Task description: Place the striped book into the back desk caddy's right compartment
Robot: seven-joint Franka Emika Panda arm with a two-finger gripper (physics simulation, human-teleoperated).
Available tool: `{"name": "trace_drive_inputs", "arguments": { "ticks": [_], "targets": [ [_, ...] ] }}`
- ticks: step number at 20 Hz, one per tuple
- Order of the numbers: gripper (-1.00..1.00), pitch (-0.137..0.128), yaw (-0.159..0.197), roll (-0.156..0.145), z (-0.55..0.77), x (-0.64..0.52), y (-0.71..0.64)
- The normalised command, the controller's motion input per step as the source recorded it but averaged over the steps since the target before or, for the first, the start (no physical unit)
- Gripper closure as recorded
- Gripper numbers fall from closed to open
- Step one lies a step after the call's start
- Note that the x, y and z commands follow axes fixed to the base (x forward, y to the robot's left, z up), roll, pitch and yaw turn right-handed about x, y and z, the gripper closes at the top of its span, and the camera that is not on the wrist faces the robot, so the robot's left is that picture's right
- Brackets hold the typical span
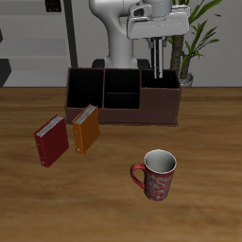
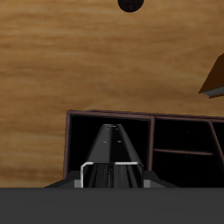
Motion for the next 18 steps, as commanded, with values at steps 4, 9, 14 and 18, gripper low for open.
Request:
{"name": "trace_drive_inputs", "arguments": {
  "ticks": [4,9,14,18],
  "targets": [
    [1.0,0.028,0.004,0.004,-0.23,0.12,0.03],
    [1.0,0.029,-0.011,-0.001,-0.19,0.1,-0.01],
    [1.0,0.021,0.0,0.002,-0.16,0.03,0.0],
    [1.0,0.015,-0.023,0.017,-0.13,-0.05,0.0]
  ]
}}
